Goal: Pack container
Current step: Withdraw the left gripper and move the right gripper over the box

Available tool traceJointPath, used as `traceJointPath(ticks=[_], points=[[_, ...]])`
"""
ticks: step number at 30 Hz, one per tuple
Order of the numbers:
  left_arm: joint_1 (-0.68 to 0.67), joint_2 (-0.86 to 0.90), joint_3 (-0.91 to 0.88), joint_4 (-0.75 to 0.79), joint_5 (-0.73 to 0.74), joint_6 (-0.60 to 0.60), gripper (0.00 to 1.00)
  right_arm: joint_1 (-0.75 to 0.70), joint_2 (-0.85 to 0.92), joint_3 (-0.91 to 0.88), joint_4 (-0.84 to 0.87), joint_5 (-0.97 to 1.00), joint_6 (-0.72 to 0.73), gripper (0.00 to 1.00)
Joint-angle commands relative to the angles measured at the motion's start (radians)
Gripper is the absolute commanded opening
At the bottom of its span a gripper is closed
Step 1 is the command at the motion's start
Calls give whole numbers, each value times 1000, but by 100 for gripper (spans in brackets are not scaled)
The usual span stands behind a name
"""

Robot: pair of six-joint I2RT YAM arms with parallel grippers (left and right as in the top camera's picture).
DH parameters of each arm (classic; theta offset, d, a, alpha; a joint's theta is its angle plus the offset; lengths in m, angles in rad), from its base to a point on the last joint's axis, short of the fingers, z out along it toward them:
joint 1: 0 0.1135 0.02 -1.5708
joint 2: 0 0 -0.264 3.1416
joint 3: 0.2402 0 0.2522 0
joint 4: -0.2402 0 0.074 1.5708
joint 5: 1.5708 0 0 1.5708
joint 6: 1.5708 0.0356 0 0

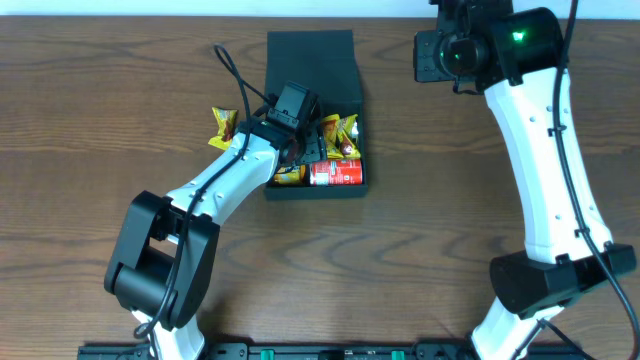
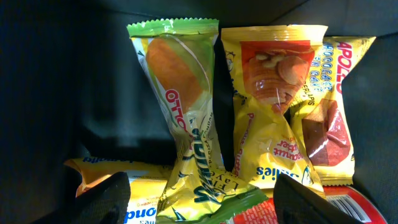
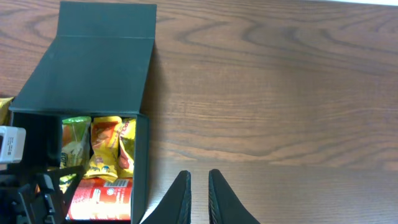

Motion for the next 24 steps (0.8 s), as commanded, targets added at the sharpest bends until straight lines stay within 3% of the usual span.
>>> traceJointPath(ticks=[1, 5, 9, 18, 24], points=[[-1, 3, 19, -11, 0, 35, 72, -9, -2, 3, -3, -1, -8, 11], [-1, 3, 63, -64, -6, 63, 58, -9, -2, 3, -4, -5, -8, 1], [2, 0, 193, -209, -61, 80, 6, -14, -2, -3, 6, -4, -8, 2], [29, -106, 429, -385, -193, 72, 6, -33, 34, -25, 23, -37, -44, 1], [245, -260, 433, -492, -258, 26, 6, -45, 103, -107, 94, -308, -102, 2]])
